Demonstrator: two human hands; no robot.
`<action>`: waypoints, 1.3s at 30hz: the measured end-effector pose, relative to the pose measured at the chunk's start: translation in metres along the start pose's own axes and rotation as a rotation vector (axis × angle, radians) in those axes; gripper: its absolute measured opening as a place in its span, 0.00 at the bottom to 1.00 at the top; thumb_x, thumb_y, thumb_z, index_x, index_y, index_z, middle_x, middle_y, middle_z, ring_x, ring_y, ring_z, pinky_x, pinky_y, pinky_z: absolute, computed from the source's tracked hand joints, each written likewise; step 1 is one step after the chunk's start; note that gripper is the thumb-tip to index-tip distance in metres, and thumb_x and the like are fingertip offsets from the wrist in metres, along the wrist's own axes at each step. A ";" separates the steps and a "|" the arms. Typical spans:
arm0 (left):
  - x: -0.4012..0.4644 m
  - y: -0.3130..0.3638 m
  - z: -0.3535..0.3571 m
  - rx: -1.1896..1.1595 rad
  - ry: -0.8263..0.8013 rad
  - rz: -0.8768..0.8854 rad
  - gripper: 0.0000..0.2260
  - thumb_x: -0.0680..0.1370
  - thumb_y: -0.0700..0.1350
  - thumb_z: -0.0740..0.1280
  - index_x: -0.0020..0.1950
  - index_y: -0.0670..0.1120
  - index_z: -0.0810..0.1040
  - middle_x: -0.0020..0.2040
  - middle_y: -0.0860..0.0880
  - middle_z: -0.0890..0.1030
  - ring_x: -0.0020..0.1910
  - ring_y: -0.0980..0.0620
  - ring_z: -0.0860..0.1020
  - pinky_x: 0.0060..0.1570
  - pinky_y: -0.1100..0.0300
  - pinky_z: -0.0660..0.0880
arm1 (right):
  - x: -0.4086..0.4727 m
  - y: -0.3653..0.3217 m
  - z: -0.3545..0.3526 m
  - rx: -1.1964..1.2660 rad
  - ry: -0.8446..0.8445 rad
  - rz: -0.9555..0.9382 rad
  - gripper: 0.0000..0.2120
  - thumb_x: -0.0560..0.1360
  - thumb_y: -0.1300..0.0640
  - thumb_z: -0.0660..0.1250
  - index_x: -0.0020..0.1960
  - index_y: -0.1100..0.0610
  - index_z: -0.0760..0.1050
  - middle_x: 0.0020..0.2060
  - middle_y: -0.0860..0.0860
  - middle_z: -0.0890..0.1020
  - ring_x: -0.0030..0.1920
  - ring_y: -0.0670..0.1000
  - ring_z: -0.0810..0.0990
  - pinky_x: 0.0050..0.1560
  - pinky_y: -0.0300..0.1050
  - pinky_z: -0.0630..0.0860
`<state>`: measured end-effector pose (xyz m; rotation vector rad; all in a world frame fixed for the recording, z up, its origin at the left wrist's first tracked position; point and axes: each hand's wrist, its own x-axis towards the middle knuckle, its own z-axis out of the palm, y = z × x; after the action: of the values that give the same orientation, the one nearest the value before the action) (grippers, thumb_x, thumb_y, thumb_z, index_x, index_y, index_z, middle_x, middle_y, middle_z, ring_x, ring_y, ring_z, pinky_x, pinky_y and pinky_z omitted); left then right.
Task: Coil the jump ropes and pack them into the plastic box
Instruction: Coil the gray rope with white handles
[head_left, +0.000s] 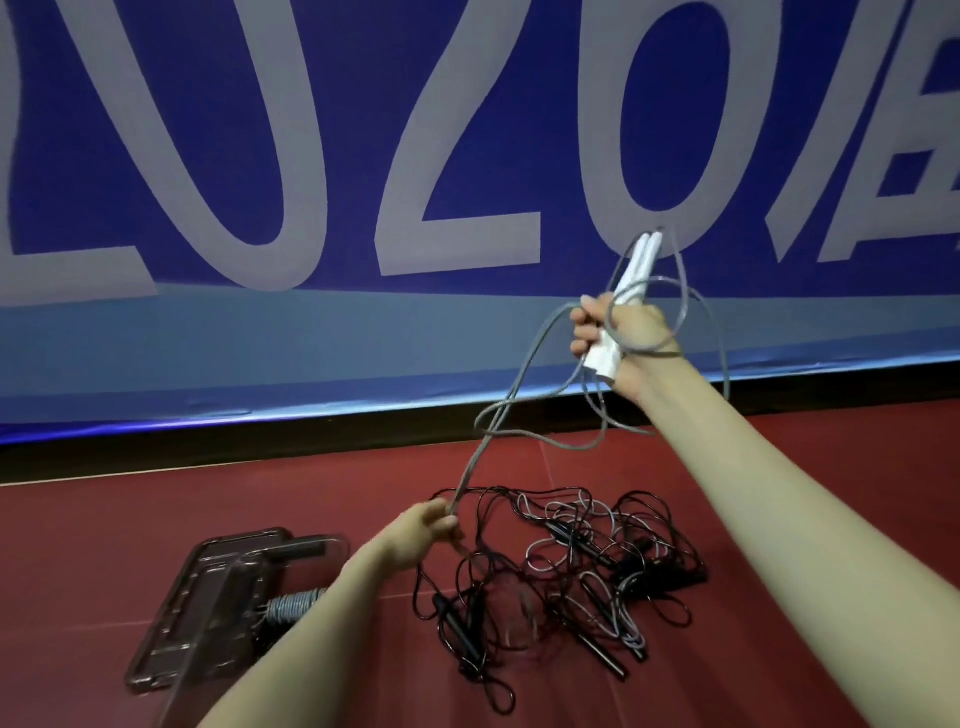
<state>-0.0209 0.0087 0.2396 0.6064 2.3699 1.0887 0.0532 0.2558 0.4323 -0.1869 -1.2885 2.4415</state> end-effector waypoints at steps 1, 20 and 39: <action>0.001 -0.001 -0.004 -0.076 0.088 -0.012 0.10 0.81 0.38 0.61 0.40 0.45 0.74 0.38 0.49 0.82 0.45 0.46 0.80 0.57 0.46 0.76 | 0.004 0.004 -0.006 -0.079 0.065 0.036 0.16 0.80 0.69 0.58 0.37 0.55 0.63 0.28 0.54 0.76 0.19 0.45 0.70 0.23 0.35 0.69; -0.034 0.173 -0.078 -0.188 0.494 0.398 0.11 0.81 0.47 0.61 0.41 0.48 0.78 0.30 0.53 0.68 0.29 0.54 0.65 0.34 0.59 0.65 | 0.016 0.038 -0.040 -0.477 -0.083 0.197 0.14 0.79 0.68 0.63 0.37 0.56 0.69 0.42 0.53 0.83 0.44 0.49 0.83 0.48 0.45 0.78; -0.007 0.094 -0.026 0.039 0.216 0.296 0.04 0.78 0.42 0.67 0.43 0.47 0.77 0.36 0.50 0.78 0.37 0.54 0.75 0.45 0.57 0.74 | -0.002 0.015 -0.003 -0.273 -0.283 -0.033 0.20 0.77 0.71 0.60 0.35 0.53 0.59 0.25 0.48 0.63 0.22 0.44 0.62 0.23 0.35 0.62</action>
<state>-0.0116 0.0457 0.3299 0.9189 2.5464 1.2925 0.0518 0.2496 0.4187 0.1133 -1.7307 2.3162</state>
